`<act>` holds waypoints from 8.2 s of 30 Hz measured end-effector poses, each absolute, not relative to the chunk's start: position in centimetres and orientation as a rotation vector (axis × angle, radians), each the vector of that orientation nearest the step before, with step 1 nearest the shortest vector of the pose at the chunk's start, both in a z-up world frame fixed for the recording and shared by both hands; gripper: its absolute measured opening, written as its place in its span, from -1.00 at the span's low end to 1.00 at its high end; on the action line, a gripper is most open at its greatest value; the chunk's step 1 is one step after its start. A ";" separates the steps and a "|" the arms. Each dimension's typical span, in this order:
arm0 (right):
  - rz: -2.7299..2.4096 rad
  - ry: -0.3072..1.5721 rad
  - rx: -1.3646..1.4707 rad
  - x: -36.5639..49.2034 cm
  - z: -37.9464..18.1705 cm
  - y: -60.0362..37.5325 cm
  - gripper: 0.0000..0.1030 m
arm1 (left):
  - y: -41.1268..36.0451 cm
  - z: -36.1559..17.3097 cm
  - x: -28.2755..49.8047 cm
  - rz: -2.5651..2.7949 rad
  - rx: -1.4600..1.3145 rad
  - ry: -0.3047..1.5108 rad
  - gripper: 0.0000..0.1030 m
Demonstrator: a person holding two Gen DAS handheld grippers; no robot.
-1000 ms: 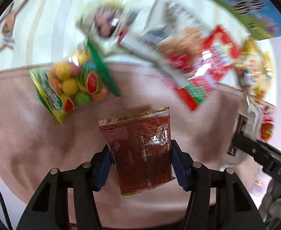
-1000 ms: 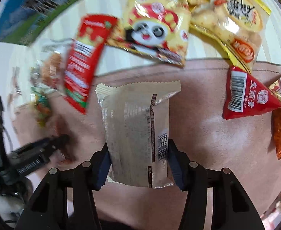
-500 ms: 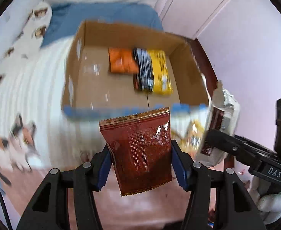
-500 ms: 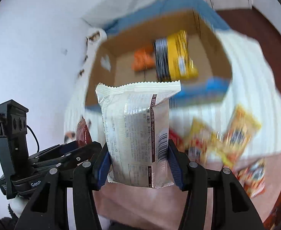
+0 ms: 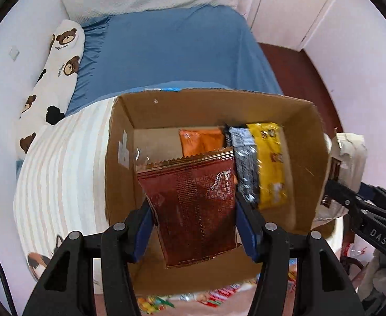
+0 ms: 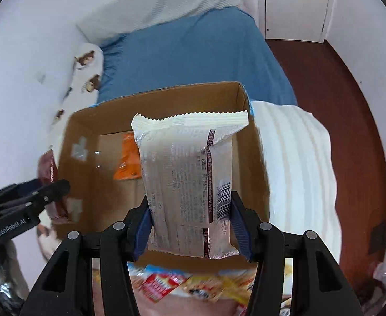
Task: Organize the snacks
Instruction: 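Carry both packets into the box and open both tools, then grasp the red spicy strip packet with the left tool while the right tool grasps the yellow GUOBA panda bag, then carry the red packet and yellow GUOBA bag into the box and open both tools, then move both tools from the box back down to the snacks on the bed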
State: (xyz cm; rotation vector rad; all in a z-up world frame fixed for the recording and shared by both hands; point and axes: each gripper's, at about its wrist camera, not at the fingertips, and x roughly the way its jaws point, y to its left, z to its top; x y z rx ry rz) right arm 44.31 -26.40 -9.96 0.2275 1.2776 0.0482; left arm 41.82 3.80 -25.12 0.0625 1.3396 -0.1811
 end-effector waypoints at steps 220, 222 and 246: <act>0.344 1.315 0.355 42.2 -15.6 -20.6 -0.11 | 4.4 -28.5 41.8 -0.123 -0.121 1.456 -0.09; 0.340 1.369 0.371 42.7 -17.4 -20.2 0.20 | 4.6 -28.9 41.7 -0.124 -0.128 1.469 0.00; 0.101 1.213 0.190 38.5 -13.5 -21.6 0.82 | 4.3 -24.5 35.1 -0.095 -0.045 1.264 0.14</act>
